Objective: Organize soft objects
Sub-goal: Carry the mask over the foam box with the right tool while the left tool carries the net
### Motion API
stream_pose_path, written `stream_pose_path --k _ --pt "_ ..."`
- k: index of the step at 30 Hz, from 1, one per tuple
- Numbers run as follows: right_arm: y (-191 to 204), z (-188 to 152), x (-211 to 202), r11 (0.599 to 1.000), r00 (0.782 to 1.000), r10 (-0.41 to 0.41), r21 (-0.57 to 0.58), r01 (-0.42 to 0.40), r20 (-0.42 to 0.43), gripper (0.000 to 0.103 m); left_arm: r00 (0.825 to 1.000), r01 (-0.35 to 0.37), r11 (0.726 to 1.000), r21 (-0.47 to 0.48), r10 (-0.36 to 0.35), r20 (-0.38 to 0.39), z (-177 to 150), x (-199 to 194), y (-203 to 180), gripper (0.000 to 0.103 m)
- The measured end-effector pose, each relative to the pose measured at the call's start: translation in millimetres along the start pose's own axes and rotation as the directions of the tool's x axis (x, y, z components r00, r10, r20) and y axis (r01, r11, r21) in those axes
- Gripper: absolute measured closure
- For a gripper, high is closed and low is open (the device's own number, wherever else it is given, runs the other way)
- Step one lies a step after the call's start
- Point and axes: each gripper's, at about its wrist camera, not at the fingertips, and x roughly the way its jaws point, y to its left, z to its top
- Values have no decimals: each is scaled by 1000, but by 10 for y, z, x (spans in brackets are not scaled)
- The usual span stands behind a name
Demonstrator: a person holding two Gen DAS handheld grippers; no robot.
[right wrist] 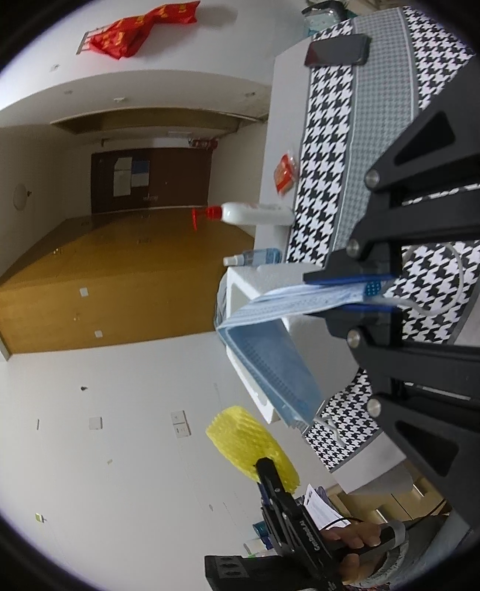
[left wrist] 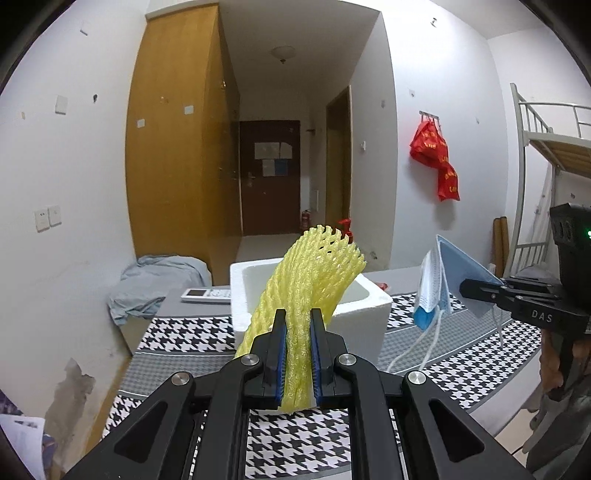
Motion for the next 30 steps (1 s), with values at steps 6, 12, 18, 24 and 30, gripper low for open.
stream_pose_path --k 6,12,18,24,30 --pt "106 138 144 999 1000 21 -33 -21 -2 91 999 -36 999 -14 36 6 -30 -36 114 91" --pt "182 318 347 998 999 36 -51 -37 -22 91 997 -82 996 -36 82 8 -82 -53 269 91" --pt "258 494 554 997 998 59 -41 -61 -28 91 996 -92 995 -48 92 -9 -104 -8 356 91" --pt "343 631 787 996 995 84 -25 -85 -47 91 994 -108 992 -62 108 -12 -113 -9 417 91" --pt "451 699 994 994 992 97 -38 -100 -79 91 992 -127 989 -77 126 -10 -122 -30 492 91"
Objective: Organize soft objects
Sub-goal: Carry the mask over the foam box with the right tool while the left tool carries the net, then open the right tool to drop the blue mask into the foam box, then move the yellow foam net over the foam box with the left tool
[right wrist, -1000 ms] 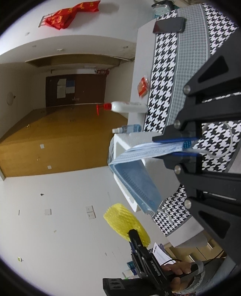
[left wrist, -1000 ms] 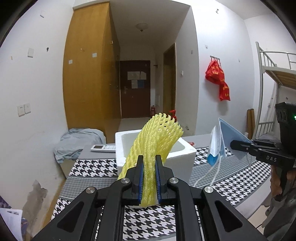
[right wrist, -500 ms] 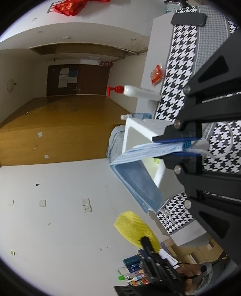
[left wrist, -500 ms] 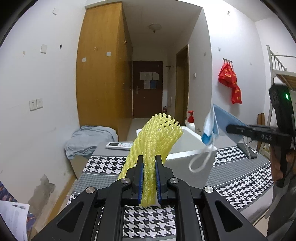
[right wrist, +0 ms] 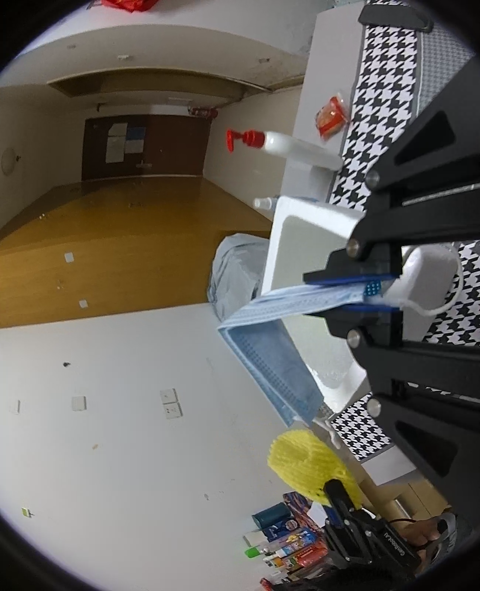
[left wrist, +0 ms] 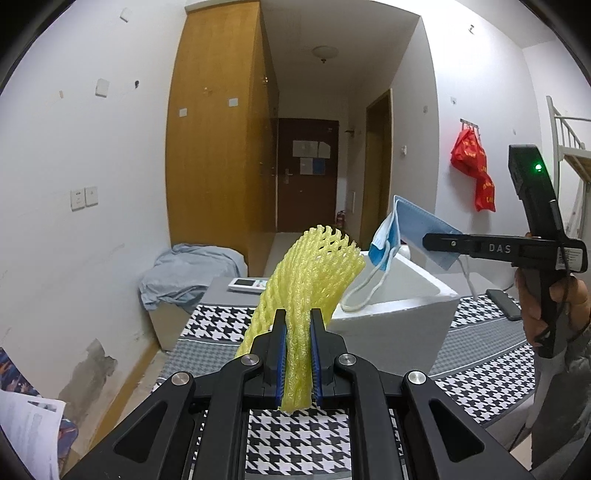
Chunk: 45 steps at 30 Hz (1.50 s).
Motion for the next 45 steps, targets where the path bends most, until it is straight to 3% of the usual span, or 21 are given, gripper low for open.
stream_pose_path --k 21,23,28,31,38,45 --pt "95 109 585 999 993 -24 34 29 -119 91 1000 -25 999 -36 24 -18 -36 -22 133 91" --pt "81 120 601 999 992 -12 44 18 -127 85 999 -30 999 -37 29 -21 -35 -19 143 91" --pt "79 120 539 998 995 -29 52 34 -93 28 999 -40 998 -53 39 -20 -27 -22 177 91" --pt "125 132 492 998 995 -55 32 58 -78 6 999 -44 997 -57 43 -18 -35 -31 184 91" --pt "247 122 442 998 997 -61 -33 59 -48 3 999 -36 998 -56 36 -14 -39 -44 175 91" --pt "194 104 413 998 998 -56 -16 55 -43 3 1000 -2 999 -54 1 -14 38 -15 176 91"
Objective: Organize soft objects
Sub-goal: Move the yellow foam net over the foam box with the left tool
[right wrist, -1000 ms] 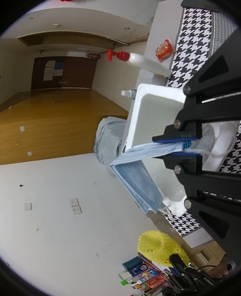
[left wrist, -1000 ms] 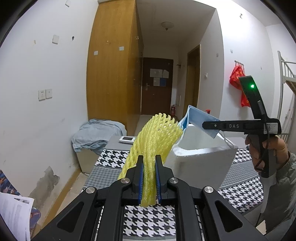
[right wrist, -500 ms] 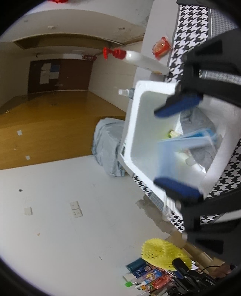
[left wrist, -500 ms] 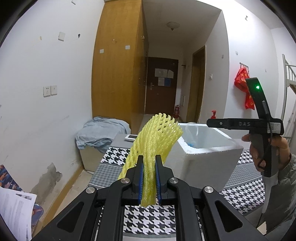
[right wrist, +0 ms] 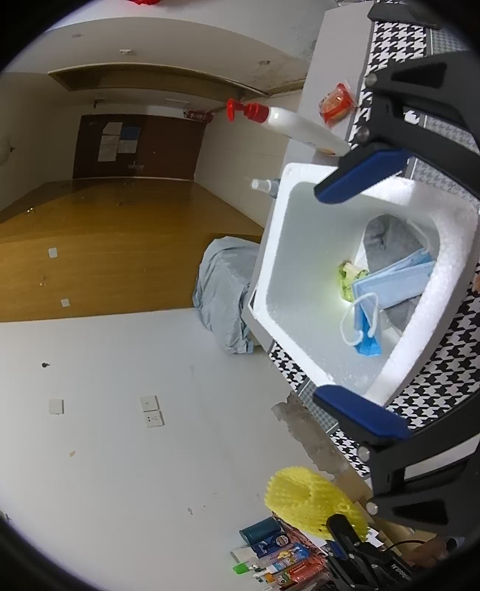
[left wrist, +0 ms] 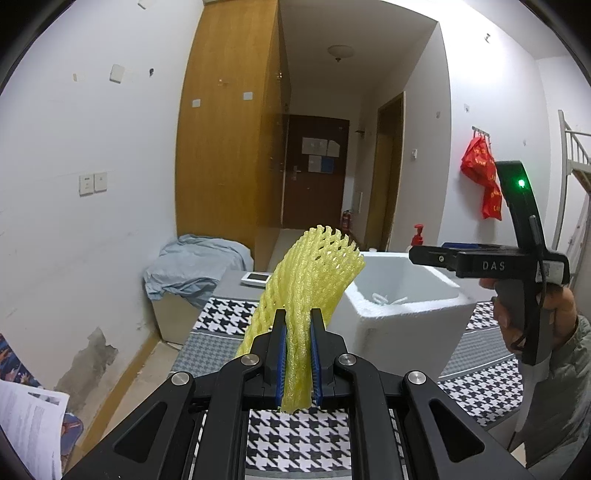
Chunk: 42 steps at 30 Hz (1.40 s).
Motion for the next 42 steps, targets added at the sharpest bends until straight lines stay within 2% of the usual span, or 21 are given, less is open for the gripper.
stream_pose_path --k 5,13,22,35,42 --pt "-45 -13 -86 1000 999 3 9 -4 32 0 1000 19 1000 5 -19 -2 59 66 -13 91" --pt "-66 -29 -148 1000 1000 16 10 -16 27 0 999 52 998 26 -52 1 157 138 -87 91" --pt "-139 -106 -316 1000 999 -17 7 17 44 0 995 101 994 48 -100 -10 240 309 -206 91" --pt "-246 -263 -606 995 993 -97 25 95 67 0 978 208 975 72 -207 -27 398 529 -424 91" --pt "-258 -339 -780 991 988 -130 42 126 86 0 966 254 966 45 -252 -50 472 713 -516 91"
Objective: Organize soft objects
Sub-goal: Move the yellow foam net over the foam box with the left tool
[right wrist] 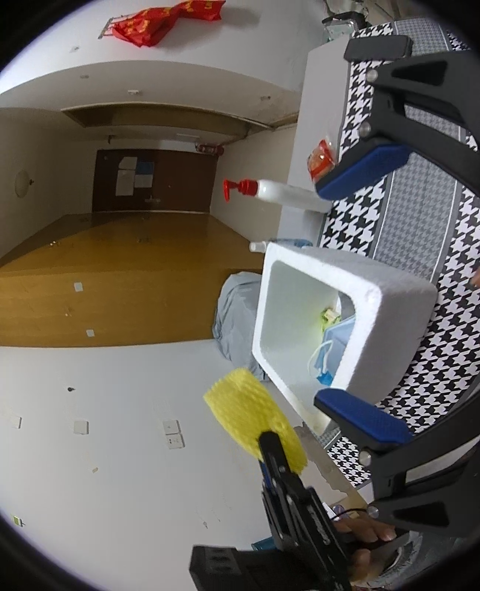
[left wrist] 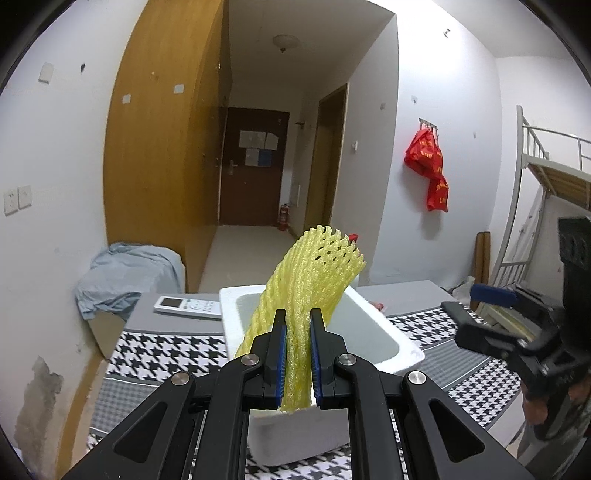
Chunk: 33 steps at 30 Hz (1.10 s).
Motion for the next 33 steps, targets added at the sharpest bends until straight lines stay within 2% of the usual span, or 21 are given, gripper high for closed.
stream_pose_path --k 5,18,26,33 --pt "-31 -75 -84 1000 1000 -23 14 23 0 0 999 32 999 -3 -32 -27 36 142 -70 91" --pt "-82 -256 -300 996 998 -66 56 66 4 0 994 58 998 -7 -58 -93 101 404 -222 91" --pt "-157 -341 -414 993 995 -96 75 95 1 0 994 25 1000 19 -23 -106 120 538 -355 91" --pt "-219 -451 -574 985 989 -145 95 145 -5 0 992 32 999 15 -30 -126 75 679 -364 91"
